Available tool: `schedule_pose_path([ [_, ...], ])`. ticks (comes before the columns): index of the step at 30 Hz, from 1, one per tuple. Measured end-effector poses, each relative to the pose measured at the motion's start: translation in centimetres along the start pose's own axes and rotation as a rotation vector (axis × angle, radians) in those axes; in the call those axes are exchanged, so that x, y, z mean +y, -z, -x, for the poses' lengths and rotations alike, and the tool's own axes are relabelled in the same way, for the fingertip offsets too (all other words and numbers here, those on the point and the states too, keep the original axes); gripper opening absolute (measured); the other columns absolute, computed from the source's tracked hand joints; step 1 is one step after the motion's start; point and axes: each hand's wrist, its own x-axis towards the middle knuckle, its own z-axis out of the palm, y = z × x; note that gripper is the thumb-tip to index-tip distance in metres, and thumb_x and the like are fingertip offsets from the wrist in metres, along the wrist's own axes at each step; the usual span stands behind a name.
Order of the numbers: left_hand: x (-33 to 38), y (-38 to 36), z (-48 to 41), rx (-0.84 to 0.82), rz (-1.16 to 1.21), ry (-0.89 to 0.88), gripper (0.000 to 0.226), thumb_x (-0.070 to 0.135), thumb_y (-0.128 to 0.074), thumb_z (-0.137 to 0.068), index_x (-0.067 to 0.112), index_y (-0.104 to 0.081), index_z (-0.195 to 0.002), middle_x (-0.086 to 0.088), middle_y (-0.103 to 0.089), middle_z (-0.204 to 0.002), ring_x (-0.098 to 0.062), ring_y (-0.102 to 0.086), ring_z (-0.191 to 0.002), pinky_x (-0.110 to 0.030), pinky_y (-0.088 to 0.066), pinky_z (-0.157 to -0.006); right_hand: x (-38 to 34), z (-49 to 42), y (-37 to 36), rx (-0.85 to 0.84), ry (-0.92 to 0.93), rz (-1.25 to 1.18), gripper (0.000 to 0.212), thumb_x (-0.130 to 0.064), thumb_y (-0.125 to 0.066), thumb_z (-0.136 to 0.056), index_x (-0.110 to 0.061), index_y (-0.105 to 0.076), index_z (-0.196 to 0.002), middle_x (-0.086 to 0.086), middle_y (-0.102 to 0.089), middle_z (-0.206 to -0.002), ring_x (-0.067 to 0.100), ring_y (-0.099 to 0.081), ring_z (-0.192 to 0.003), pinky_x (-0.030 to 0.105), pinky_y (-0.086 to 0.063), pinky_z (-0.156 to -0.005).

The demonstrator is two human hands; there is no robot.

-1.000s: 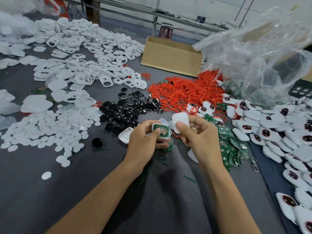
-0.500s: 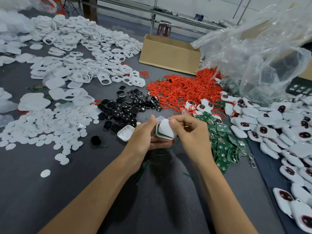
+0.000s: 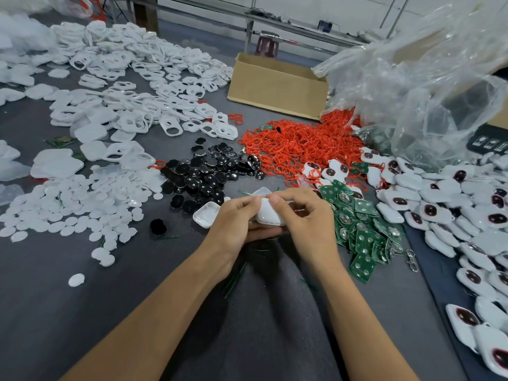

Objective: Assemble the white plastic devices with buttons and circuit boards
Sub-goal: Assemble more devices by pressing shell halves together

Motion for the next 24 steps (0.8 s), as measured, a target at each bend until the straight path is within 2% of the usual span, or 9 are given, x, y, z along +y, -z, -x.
schedule_pose_path([
  [3, -0.1, 0.0, 0.0, -0.009, -0.029, -0.007, 0.031, 0.012, -0.039, -0.103, 0.005, -0.068, -0.097, -0.011, -0.075, -0.090, -0.016, -0.072, -0.080, -0.024, -0.058, -0.067, 0.0, 0.0, -0.1, 0.001, -0.048, -0.069, 0.006, -0.012, -0.073, -0.081, -0.014, -0.077, -0.084, 0.003, -0.073, -0.087, 0.023, -0.066, -0.085, 0.039, -0.052, -0.077],
  [7, -0.4, 0.1, -0.1, 0.045, -0.025, -0.003, 0.026, 0.014, -0.046, -0.101, -0.004, -0.061, -0.112, -0.024, -0.069, -0.107, -0.024, -0.070, -0.090, -0.030, -0.059, -0.077, 0.0, -0.1, -0.1, -0.019, -0.107, -0.169, 0.010, -0.010, -0.075, -0.078, -0.019, -0.077, -0.082, 0.001, -0.075, -0.083, 0.036, -0.065, -0.083, 0.049, -0.051, -0.077],
  [10, -0.7, -0.1, -0.1, 0.048, 0.016, 0.000, 0.023, 0.005, -0.052, -0.096, -0.006, -0.056, -0.116, -0.025, -0.067, -0.110, -0.025, -0.069, -0.092, -0.030, -0.059, -0.080, -0.1, -0.2, 0.1, -0.003, -0.130, -0.199, 0.012, -0.008, -0.076, -0.076, -0.020, -0.077, -0.080, 0.008, -0.074, -0.079, 0.024, -0.060, -0.073, 0.042, -0.050, -0.071],
  [14, -0.7, -0.1, 0.1, 0.019, -0.029, -0.041, 0.023, -0.006, -0.053, -0.093, -0.004, -0.059, -0.115, -0.023, -0.069, -0.105, -0.023, -0.070, -0.089, -0.028, -0.058, -0.081, -0.2, -0.3, 0.4, -0.014, -0.169, -0.251, 0.017, -0.004, -0.075, -0.077, -0.021, -0.075, -0.079, -0.002, -0.074, -0.075, 0.007, -0.063, -0.068, 0.019, -0.049, -0.064],
  [16, -0.7, 0.0, 0.1, 0.043, -0.142, -0.105, 0.024, -0.008, -0.055, -0.091, -0.002, -0.060, -0.113, -0.021, -0.070, -0.102, -0.024, -0.071, -0.089, -0.030, -0.059, -0.080, -0.2, -0.3, 0.6, -0.067, -0.210, -0.263, 0.014, -0.004, -0.073, -0.078, -0.017, -0.075, -0.084, -0.002, -0.074, -0.076, 0.006, -0.064, -0.067, 0.018, -0.051, -0.063],
  [19, -0.8, -0.2, 0.2, 0.080, -0.355, -0.205, 0.026, -0.009, -0.057, -0.090, 0.002, -0.060, -0.113, -0.017, -0.071, -0.098, -0.022, -0.072, -0.087, -0.030, -0.060, -0.076, -0.2, -0.4, 1.1, -0.116, -0.270, -0.289, 0.013, -0.001, -0.072, -0.078, -0.012, -0.073, -0.085, 0.009, -0.073, -0.083, 0.010, -0.064, -0.068, 0.021, -0.054, -0.066],
  [24, -1.1, -0.3, 0.5, 0.086, -0.433, -0.281, 0.020, -0.006, -0.060, -0.089, 0.007, -0.057, -0.104, -0.012, -0.072, -0.095, -0.016, -0.072, -0.080, -0.025, -0.059, -0.070, -0.4, -0.7, 1.9, -0.189, -0.289, -0.292, 0.012, 0.002, -0.072, -0.075, -0.009, -0.069, -0.075, -0.004, -0.068, -0.060, 0.004, -0.060, -0.054, 0.013, -0.049, -0.057],
])
